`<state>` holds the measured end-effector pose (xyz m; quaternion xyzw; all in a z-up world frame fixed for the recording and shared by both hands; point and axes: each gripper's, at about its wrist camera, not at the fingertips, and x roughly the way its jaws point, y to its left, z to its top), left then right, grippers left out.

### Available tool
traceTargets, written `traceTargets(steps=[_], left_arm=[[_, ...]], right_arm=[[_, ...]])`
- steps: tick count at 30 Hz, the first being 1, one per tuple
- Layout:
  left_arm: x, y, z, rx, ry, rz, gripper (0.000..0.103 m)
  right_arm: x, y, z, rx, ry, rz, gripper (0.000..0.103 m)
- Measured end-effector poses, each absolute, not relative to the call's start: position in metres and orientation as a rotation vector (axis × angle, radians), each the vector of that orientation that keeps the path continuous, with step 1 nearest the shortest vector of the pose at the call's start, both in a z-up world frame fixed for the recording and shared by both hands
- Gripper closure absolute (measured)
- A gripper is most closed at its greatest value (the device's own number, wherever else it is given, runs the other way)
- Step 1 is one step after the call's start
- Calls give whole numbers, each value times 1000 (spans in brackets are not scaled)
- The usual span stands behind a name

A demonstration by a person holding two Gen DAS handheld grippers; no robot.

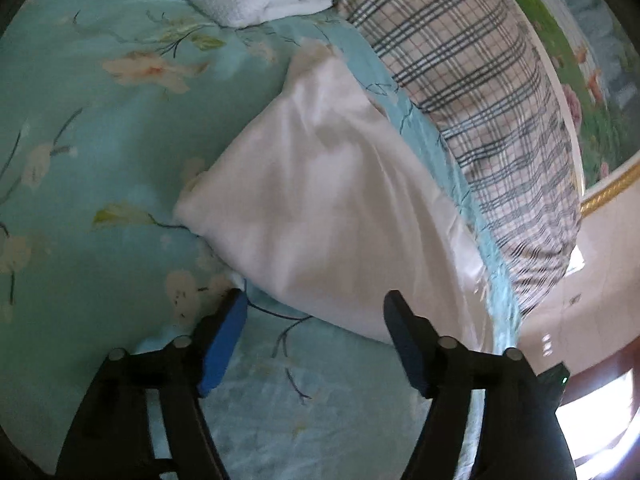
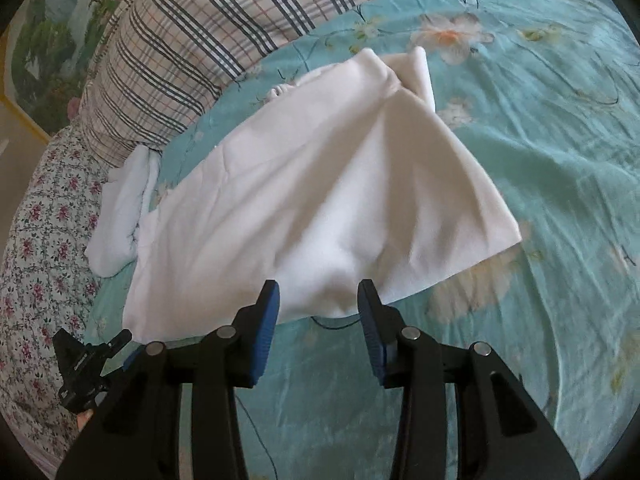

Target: Fold large clothes

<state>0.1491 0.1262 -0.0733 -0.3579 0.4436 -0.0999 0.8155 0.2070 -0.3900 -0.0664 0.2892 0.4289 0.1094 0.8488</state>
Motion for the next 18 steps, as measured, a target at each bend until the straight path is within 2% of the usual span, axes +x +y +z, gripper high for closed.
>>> traceTargets(steps=[6,11,12,13,14,15,16,18], left_arm=[[169,117,-79,-836,920,-180,19],[199,104,-80,-830,875,-142,18],[206,100,-79,-826,869,-142,21],[211,98,-79,-823,867,-149,33],[216,95,-80,-822,870,-157,42],[222,93,-83,-823,882,-169,64],[227,92,-86,-823,896,-169,81],[231,93,-90,-821,898,-157,92]], right_arm=[[215,-370,-53,582,881,287,61],[245,-333,-46,539,880,372,61],[251,-325,-44,525,877,393,63],[258,-316,-43,509,875,419,66],[267,-304,-40,487,874,450,76],[277,-291,-38,460,876,477,81],[284,-282,-37,436,878,490,81],[301,-261,-40,369,894,509,86]])
